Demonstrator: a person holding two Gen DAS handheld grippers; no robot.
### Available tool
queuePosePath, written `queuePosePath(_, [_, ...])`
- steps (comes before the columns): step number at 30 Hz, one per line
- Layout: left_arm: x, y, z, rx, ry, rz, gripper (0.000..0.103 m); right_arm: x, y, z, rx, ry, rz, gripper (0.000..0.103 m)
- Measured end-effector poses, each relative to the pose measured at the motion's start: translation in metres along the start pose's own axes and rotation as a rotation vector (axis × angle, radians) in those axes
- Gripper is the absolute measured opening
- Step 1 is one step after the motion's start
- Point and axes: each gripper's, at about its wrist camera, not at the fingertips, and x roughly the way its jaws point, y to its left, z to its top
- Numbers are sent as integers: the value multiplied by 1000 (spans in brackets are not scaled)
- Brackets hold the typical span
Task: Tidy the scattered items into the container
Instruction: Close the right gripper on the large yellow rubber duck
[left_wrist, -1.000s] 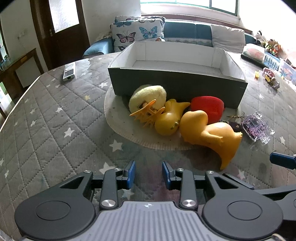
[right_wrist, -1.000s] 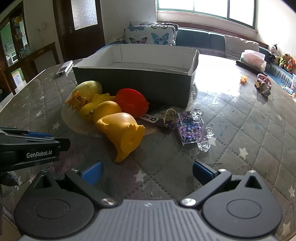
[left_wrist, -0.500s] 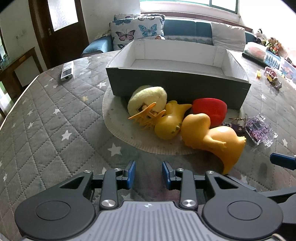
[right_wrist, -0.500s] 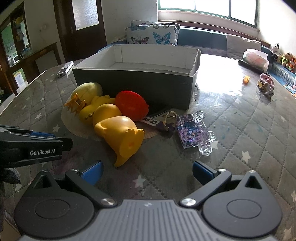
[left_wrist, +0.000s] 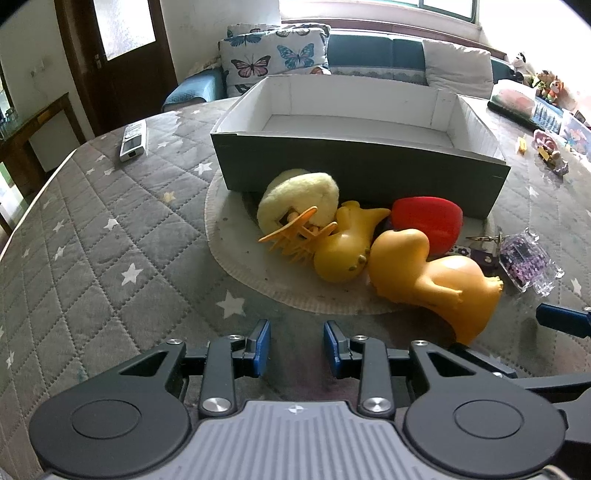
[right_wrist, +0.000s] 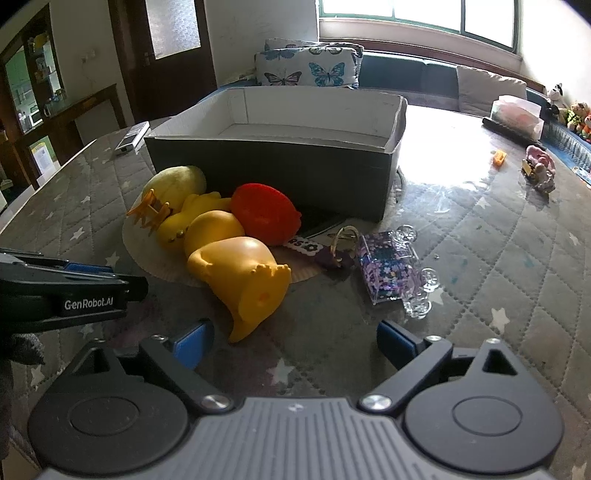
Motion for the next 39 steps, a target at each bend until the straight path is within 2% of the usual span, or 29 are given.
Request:
queuePosePath(10, [3,5,0,-10,4,-6,35,-1,-3,6,3,-20,35,88])
queuePosePath(19, [4,12,3,-26,0,-5,34,2,0,16,-10,-33,88,77])
queuePosePath(25, [4,15,4,-37,1,-6,35,6,2,18,2,-16,141,58])
queuePosePath(27, [5,16,5,-40,1,-8,35,5,2,17,7,-13,155,48])
queuePosePath(29, [5,16,5,-43,1,-9,35,4,3,16,10,-8,168,45])
queuePosePath(33, [5,18,5,-49,0,-12,35,-1,6,14,-1,4,187,41])
queuePosePath(37, [5,20,5,-56,1,-14,34,-8,8,13,-18,9,208,42])
queuePosePath(39, [5,21,5,-60,2,-16,34,-10,9,14,-28,-1,187,50])
